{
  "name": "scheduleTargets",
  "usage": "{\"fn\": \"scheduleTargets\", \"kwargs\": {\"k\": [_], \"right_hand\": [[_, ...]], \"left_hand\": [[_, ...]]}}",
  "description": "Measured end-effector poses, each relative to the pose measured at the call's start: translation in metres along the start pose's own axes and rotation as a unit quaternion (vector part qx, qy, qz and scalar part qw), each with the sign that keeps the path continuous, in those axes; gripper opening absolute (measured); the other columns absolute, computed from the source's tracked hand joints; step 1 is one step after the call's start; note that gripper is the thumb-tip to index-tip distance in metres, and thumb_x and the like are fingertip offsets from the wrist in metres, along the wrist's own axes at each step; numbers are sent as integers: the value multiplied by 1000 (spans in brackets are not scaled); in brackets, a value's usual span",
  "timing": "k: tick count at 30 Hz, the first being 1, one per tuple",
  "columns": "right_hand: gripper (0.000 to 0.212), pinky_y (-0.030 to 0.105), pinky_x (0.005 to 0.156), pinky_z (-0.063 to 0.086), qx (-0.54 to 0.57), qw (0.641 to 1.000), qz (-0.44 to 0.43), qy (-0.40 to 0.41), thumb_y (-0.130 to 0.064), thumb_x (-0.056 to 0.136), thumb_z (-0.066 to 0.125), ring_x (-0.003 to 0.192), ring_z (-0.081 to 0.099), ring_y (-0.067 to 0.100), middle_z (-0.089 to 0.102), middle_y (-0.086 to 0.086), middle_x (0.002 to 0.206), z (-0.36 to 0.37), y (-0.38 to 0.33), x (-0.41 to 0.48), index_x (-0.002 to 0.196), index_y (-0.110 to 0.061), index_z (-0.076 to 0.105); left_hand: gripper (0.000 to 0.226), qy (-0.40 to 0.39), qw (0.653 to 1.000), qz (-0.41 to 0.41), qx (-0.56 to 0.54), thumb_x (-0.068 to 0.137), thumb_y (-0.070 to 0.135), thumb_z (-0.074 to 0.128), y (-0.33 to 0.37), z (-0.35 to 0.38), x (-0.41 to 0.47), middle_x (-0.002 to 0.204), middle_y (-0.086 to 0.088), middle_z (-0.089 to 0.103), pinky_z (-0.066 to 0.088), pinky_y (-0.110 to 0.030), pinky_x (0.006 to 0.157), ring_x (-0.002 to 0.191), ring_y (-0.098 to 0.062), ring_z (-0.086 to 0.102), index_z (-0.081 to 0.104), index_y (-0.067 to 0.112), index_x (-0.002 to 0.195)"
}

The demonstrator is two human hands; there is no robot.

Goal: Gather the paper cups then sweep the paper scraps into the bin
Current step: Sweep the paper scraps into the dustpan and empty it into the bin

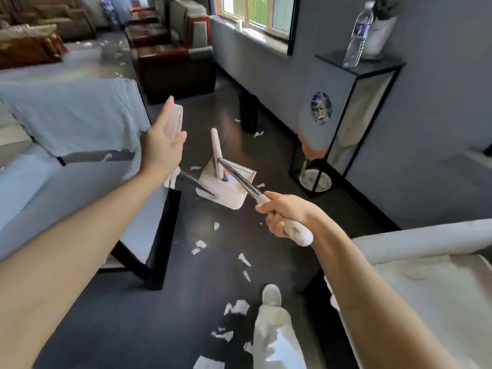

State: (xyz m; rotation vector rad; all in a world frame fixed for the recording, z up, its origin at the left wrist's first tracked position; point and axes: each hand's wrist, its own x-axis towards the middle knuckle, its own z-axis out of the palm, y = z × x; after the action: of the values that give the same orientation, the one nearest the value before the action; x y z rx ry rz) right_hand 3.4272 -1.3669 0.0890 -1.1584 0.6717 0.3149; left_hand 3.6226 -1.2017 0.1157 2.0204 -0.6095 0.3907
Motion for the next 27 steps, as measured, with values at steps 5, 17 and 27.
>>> {"fn": "scheduleTargets", "kwargs": {"k": [5, 17, 27], "right_hand": [[31, 10, 30, 29, -33, 999, -1, 5, -1, 98, 42, 28, 31, 2, 33, -2, 50, -36, -116, 108, 122, -22, 40], [30, 12, 30, 30, -72, 997, 0, 2, -3, 99, 42, 32, 31, 2, 32, 0, 56, -58, -379, 358, 109, -31, 42], [29, 13, 31, 32, -39, 999, -7, -2, -4, 99, 42, 31, 35, 3, 38, -3, 41, -27, -564, 582, 112, -29, 44]], "left_hand": [[67, 18, 998, -46, -37, 89, 7, 56, -42, 87, 139, 142, 4, 50, 51, -51, 90, 106, -43, 61, 34, 28, 149], [65, 48, 996, -57, -54, 88, 7, 56, -165, 200, 449, 141, 1, 52, 47, -49, 98, 116, -37, 58, 38, 28, 147], [69, -10, 999, 8, -42, 86, 6, 57, -283, 274, 727, 146, 10, 45, 49, -55, 93, 113, -39, 60, 37, 27, 148]]}}
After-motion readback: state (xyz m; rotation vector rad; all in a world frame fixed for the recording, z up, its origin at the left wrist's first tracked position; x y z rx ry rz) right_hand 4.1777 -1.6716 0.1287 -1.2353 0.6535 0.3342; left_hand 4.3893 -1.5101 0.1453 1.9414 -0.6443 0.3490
